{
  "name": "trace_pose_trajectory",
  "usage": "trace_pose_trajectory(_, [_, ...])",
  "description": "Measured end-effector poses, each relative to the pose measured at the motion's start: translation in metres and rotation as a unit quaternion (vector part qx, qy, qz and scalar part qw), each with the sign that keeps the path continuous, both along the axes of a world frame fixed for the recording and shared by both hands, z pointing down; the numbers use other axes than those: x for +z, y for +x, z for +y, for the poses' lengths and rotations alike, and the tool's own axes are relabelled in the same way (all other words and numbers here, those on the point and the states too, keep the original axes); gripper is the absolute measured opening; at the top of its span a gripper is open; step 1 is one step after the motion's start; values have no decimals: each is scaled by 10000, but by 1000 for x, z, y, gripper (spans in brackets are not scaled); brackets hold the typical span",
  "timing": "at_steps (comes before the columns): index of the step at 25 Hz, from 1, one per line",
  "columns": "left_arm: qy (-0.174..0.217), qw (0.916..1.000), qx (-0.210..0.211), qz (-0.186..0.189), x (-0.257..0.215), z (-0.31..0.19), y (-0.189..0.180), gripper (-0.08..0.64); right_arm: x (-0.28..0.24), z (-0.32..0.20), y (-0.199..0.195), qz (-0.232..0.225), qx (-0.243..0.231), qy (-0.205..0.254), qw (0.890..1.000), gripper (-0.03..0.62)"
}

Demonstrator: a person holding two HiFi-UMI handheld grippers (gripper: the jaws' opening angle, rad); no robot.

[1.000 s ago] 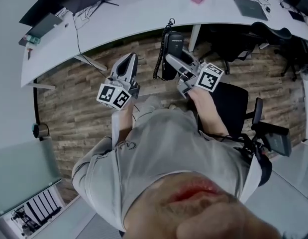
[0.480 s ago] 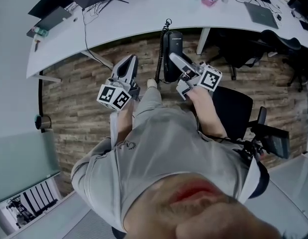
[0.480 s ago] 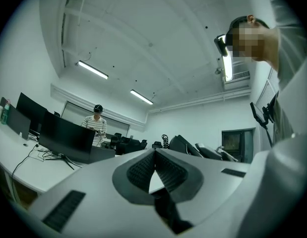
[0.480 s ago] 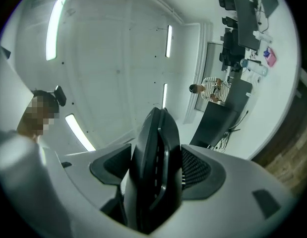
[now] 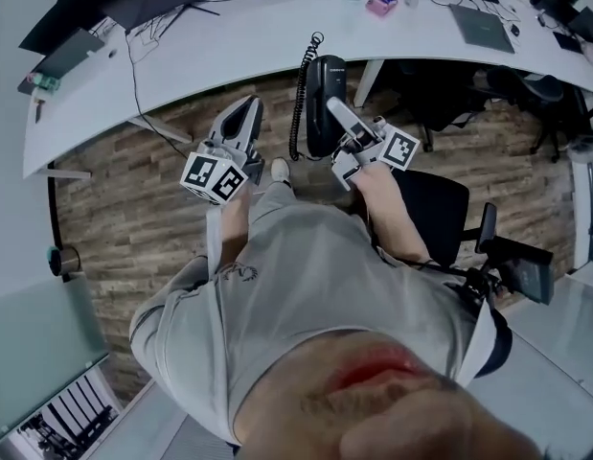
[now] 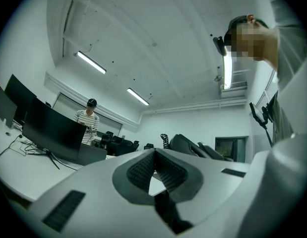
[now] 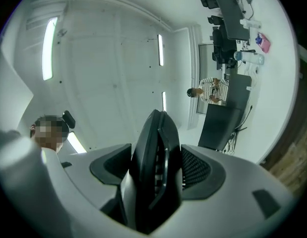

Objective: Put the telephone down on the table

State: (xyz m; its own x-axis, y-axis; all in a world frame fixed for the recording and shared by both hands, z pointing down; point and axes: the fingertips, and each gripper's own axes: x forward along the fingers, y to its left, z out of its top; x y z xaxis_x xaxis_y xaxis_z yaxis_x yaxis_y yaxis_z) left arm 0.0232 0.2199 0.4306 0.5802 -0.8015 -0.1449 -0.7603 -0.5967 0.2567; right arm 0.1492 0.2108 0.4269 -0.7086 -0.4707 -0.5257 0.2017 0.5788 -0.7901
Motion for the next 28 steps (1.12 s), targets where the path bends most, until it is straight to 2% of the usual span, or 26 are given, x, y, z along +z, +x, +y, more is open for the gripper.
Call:
trace_pose_trajectory(4, [-43, 9996, 202, 168, 5, -70, -30, 9, 12, -64, -42, -95, 40, -304, 9995, 321])
trace_pose_trajectory(9, [3, 9998, 27, 202, 1, -83, -51, 9, 10, -76, -43, 111, 209, -251, 9994, 320])
trace_pose_trajectory(12, [59, 9998, -84, 146, -2, -104, -78, 9, 9, -99, -49, 366, 402, -175, 9984, 319])
trace_pose_trajectory(15, [40, 9997, -184, 125, -4, -148, -121, 9, 3, -146, -78, 731, 572, -77, 9957, 319])
trace_pose_trajectory(18, [12, 9996, -195, 188, -1, -173, -148, 9, -2, -174, -96, 969, 737, 29, 9926, 319])
trace_pose_trajectory(24, [74, 9993, 160, 335, 12, -221, -177, 9, -1, -224, -124, 1106, 1062, 87, 9881, 319])
trace_pose_trajectory(28, [-27, 9984, 387, 420, 28, -249, -187, 9, 7, -247, -138, 1091, 1214, -141, 9865, 319])
